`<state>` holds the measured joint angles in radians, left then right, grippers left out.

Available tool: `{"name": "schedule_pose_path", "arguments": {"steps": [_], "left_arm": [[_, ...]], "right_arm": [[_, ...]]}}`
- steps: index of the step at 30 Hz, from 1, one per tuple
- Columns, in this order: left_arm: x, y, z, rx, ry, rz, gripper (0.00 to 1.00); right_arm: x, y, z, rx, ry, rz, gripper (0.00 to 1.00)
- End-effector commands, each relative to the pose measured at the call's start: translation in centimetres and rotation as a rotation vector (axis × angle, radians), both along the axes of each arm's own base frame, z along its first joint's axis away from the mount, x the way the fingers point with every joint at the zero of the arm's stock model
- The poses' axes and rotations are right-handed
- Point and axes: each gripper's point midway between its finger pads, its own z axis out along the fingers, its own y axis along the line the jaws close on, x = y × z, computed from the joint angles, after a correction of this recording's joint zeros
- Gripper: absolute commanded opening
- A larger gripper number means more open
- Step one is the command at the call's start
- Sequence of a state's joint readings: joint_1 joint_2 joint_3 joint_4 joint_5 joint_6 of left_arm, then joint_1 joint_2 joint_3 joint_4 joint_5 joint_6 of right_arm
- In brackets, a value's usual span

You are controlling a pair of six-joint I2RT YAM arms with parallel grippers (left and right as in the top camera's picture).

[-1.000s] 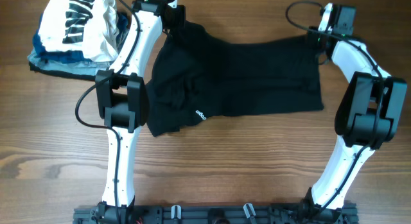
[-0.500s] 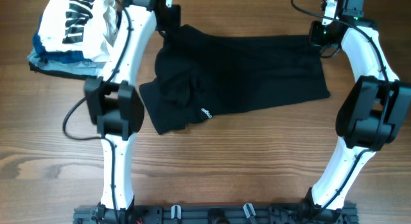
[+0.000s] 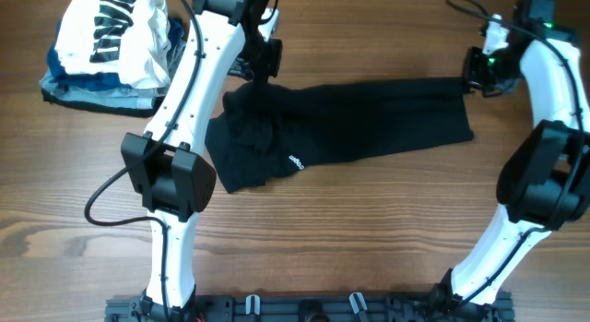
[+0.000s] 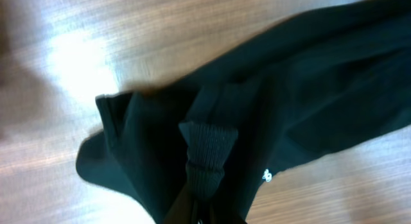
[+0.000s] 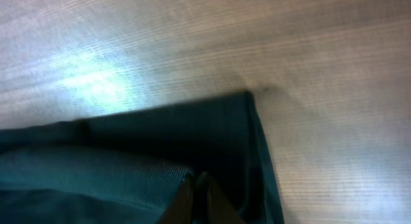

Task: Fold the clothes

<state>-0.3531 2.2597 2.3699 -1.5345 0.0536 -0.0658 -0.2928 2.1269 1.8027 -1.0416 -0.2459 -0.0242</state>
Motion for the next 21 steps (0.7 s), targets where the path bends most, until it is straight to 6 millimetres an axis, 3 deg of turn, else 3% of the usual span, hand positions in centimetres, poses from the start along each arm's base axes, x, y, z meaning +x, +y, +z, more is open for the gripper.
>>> {"name": "schedule_pose_path", "arguments": {"steps": [1, 6, 11, 16, 21], "left_arm": [[-1.0, 2.3, -1.6, 0.081, 0.073, 0.073, 0.04], [-2.7, 4.2, -3.4, 0.104, 0.185, 0.155, 0.04], [-4.8, 3.5, -5.4, 0.096, 0.285, 0.142, 0.04], [-8.2, 2.7, -8.0, 0.097, 0.429, 0.128, 0.04], [-10.9, 3.2, -10.0, 0.140, 0.529, 0.123, 0.04]], "right_arm": [[-1.1, -0.2, 1.8, 0.116, -0.006, -0.038, 0.04], [-2.7, -0.4, 1.7, 0.154, 0.046, -0.054, 0.04], [-3.1, -0.6, 1.6, 0.141, 0.064, -0.058, 0.04], [-3.4, -0.9, 1.4, 0.122, 0.081, -0.064, 0.04], [-4.4, -1.2, 0.8, 0.098, 0.123, -0.069, 0.04]]}}
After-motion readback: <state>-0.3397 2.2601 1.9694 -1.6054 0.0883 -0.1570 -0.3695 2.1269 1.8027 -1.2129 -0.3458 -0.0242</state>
